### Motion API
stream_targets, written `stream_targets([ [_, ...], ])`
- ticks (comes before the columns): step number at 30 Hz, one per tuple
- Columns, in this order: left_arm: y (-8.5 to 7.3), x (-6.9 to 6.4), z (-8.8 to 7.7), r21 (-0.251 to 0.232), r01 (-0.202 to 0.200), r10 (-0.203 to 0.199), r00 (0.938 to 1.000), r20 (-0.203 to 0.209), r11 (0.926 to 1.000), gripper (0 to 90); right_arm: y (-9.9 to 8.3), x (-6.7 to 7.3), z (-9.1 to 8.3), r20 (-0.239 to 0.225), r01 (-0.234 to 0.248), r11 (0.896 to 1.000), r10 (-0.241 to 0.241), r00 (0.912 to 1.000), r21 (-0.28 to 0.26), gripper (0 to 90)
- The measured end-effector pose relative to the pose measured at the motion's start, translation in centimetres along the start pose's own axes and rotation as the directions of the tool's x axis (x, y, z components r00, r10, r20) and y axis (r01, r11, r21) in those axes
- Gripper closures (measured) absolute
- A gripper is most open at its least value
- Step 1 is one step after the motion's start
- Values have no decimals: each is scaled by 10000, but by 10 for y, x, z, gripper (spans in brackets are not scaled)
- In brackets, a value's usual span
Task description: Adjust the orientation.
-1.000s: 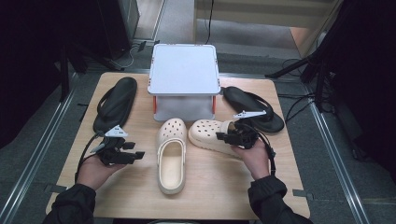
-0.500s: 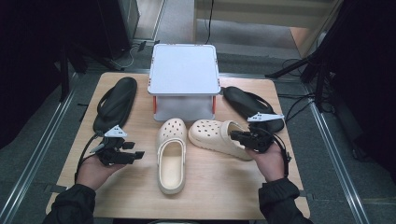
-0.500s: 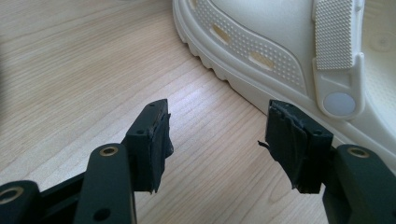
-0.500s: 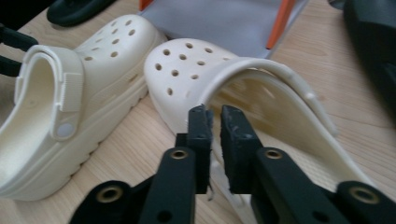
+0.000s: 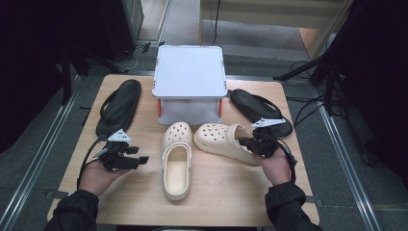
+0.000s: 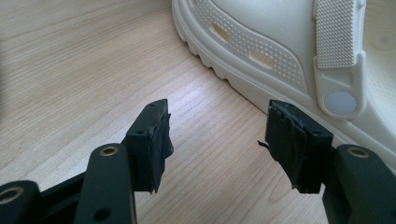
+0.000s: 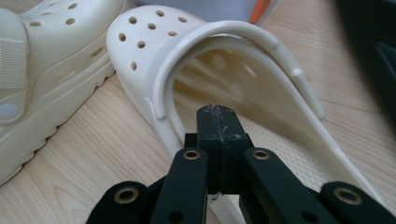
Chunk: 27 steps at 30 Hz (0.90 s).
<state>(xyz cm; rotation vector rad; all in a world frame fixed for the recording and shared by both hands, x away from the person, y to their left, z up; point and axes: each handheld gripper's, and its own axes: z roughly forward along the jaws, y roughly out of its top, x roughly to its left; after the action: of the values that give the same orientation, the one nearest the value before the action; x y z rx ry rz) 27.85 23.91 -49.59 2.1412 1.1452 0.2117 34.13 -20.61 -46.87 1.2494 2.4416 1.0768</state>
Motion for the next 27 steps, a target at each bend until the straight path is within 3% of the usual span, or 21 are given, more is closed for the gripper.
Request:
stream_targets([
  [10, 0, 0, 1, 60, -42, 42, 10000, 25, 10000, 407, 3, 7, 3, -32, 283, 9996, -283, 9996, 28, 900],
  [27, 0, 0, 1, 98, 10, -11, 10000, 73, 10000, 415, 6, 34, 7, -587, 930, 9955, -918, 9940, 173, 900],
])
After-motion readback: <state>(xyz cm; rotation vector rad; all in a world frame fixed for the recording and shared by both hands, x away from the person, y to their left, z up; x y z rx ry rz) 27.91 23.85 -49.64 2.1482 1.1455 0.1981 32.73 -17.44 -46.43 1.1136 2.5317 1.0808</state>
